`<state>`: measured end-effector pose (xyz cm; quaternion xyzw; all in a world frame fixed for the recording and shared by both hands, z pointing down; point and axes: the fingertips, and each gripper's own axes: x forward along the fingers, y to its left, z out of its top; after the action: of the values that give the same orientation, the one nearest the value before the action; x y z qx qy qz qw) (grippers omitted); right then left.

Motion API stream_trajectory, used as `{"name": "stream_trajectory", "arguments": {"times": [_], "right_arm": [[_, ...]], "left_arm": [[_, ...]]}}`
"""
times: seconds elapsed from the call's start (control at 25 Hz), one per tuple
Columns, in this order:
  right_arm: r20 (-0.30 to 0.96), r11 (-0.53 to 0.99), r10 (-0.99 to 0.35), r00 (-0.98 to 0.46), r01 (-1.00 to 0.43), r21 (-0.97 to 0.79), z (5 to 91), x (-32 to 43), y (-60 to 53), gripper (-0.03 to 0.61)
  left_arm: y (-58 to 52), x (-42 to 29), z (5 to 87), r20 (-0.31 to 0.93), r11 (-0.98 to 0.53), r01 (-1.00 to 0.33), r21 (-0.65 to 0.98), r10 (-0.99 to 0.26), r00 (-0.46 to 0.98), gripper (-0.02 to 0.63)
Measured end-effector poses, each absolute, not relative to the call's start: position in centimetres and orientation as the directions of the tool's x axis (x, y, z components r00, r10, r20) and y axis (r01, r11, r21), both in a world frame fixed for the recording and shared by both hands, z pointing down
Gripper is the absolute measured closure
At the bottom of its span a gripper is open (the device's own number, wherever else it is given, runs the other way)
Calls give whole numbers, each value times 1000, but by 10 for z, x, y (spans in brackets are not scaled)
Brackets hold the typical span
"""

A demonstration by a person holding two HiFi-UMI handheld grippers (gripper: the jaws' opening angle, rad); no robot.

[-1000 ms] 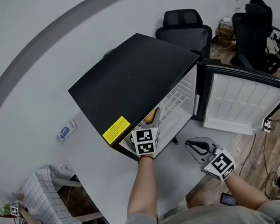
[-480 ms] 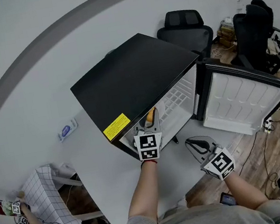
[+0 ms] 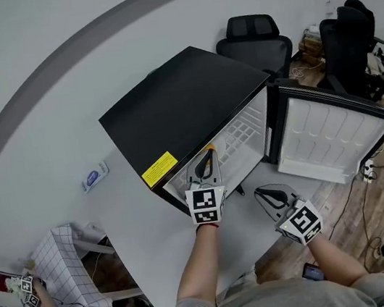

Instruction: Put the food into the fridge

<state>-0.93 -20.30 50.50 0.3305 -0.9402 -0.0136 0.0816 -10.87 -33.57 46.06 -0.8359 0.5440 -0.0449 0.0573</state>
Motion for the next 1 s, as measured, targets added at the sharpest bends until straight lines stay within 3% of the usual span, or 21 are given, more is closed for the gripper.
{"name": "stream_trajectory", "arguments": {"times": [1.0], "right_arm": [[85, 764, -645, -759, -641, 77, 491, 17, -158, 566]], "left_arm": [[-202, -40, 462, -24, -504, -860, -79, -862, 507, 603]]}}
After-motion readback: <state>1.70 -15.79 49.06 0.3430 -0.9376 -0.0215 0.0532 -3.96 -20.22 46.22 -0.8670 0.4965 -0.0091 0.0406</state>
